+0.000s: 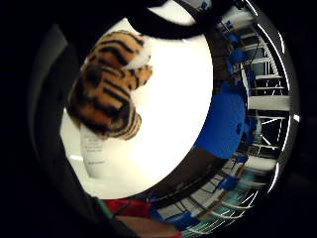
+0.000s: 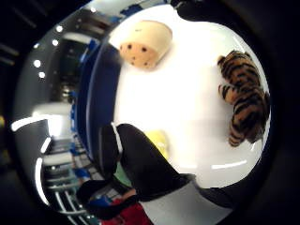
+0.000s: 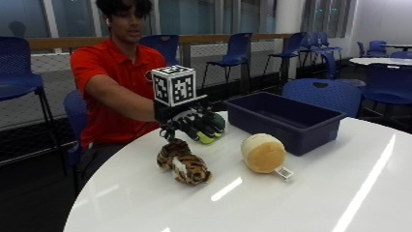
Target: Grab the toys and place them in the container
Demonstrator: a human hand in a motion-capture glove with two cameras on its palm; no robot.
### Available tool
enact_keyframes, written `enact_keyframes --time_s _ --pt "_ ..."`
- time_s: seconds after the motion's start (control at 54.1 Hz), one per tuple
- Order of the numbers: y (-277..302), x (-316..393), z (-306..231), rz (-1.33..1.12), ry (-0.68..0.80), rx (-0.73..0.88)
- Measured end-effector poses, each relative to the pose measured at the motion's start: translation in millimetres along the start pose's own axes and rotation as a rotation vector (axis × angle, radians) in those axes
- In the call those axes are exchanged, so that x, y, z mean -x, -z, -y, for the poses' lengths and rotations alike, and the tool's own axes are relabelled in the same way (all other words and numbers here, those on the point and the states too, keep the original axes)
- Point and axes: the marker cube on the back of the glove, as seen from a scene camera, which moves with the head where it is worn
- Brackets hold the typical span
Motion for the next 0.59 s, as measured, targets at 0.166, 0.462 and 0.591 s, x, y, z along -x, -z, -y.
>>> enact_keyframes --time_s 0.166,0.462,0.591 --pt "-6 -23 18 -0.054 -0.058 0.021" --pt "-38 -52 28 -0.058 -0.082 0.116" --pt "-57 -58 31 -0.007 -0.066 0.191"
